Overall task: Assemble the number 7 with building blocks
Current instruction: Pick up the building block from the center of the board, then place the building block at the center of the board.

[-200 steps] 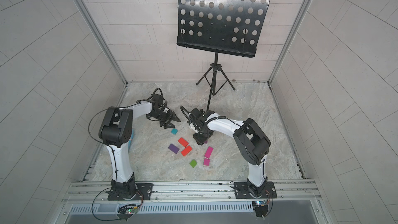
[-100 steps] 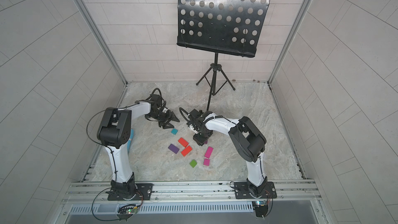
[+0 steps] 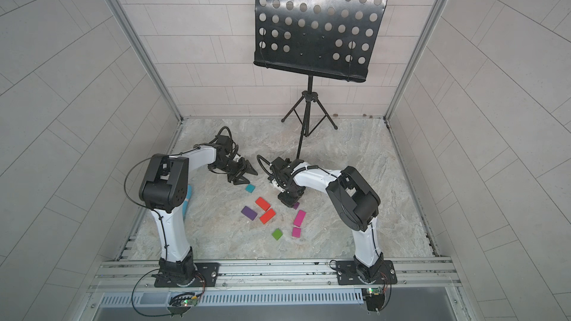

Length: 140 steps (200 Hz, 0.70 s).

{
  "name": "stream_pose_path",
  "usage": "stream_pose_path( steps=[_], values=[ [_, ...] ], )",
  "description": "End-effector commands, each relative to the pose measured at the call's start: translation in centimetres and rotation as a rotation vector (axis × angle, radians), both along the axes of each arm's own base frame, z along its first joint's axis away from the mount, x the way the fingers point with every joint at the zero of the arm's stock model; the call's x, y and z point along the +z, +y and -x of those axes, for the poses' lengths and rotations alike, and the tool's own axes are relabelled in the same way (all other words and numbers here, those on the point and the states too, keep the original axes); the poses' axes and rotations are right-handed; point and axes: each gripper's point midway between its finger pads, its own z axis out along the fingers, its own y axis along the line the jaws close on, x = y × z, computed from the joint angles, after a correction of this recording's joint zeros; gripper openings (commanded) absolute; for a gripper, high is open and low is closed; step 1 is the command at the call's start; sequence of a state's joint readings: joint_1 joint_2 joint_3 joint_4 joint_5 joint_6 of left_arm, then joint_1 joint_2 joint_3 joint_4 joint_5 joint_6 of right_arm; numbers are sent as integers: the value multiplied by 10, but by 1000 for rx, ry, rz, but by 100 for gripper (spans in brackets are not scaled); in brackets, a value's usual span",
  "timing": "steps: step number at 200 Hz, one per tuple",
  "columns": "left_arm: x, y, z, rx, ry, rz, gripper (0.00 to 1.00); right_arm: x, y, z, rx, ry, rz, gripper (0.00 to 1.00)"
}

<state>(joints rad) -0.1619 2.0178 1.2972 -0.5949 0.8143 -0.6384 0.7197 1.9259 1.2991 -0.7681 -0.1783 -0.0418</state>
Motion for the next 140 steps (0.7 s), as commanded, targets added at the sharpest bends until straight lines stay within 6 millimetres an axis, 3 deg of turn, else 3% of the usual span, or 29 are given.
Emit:
stream_pose_path(
  steps=[1, 39, 59, 73, 97, 113, 140],
  values=[
    [7, 4, -1, 5, -19, -4, 59, 5, -12, 13, -10, 24, 28, 33],
    [15, 1, -11, -1, -52, -9, 60, 58, -4, -31, -225, -76, -126, 26],
    [23, -6, -17, -19, -80, 1, 59, 83, -18, -60, -373, -118, -192, 24],
    [28, -14, -19, -40, -95, 12, 59, 93, -40, -79, -479, -135, -210, 24],
    [33, -32, -21, -86, -117, 18, 59, 94, -86, -100, -657, -143, -196, 24],
    [35, -46, -20, -115, -123, 22, 59, 85, -112, -103, -750, -121, -165, 24],
    [34, -65, -17, -151, -125, 29, 59, 68, -127, -97, -821, -72, -136, 24]
  ],
)
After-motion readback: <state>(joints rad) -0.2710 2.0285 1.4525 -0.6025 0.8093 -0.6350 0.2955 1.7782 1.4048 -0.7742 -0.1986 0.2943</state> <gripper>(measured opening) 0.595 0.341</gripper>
